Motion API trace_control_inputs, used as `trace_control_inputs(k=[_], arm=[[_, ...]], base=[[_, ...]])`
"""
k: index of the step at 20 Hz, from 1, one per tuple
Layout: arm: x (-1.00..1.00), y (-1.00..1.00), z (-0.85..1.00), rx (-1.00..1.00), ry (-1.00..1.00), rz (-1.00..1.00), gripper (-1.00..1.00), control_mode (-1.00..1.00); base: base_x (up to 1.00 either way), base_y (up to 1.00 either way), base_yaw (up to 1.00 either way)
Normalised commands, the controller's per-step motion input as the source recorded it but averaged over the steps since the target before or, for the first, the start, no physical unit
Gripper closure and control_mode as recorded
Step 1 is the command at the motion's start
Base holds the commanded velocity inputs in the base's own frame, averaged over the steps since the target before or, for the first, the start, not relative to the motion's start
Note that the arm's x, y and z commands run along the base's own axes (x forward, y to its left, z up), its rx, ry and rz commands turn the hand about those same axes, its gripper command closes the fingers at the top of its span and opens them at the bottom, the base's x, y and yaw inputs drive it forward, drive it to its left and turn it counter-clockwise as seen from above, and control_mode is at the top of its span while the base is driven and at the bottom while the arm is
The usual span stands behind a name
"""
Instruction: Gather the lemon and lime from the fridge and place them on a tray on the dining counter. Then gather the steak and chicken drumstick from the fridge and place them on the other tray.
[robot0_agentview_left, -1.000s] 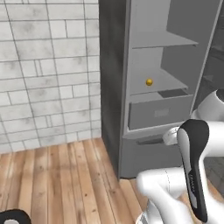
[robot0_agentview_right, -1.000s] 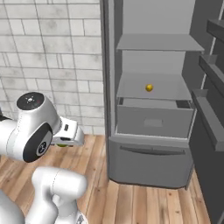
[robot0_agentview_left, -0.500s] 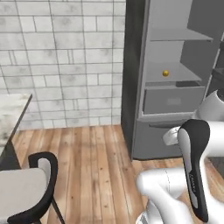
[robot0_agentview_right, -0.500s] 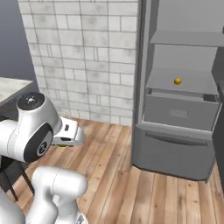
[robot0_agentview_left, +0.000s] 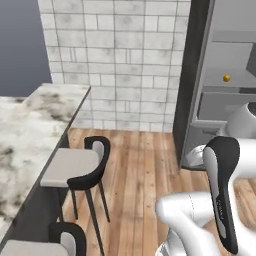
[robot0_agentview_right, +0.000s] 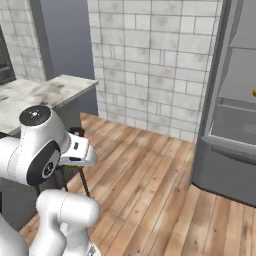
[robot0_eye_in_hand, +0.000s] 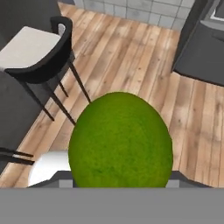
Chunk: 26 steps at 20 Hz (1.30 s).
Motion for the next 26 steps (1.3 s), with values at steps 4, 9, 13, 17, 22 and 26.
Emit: trace_control_inputs(k=[4, 9, 13, 17, 22, 26], arm=[[0.0, 0.0, 0.0, 0.0, 0.0, 0.0, 1.0, 1.0], [0.0, 0.0, 0.0, 0.0, 0.0, 0.0, 1.0, 1.0], [0.0, 0.0, 0.0, 0.0, 0.0, 0.0, 1.0, 1.0], [0.0, 0.0, 0.0, 0.0, 0.0, 0.0, 1.0, 1.0], [0.0, 0.0, 0.0, 0.0, 0.0, 0.0, 1.0, 1.0], [0.0, 0.0, 0.0, 0.0, 0.0, 0.0, 1.0, 1.0]], base=[[-0.65, 0.63, 0.37], [-0.59, 0.71, 0.36], [-0.52, 0.77, 0.36], [-0.53, 0.78, 0.36], [-0.52, 0.78, 0.36], [-0.61, 0.25, 0.24]])
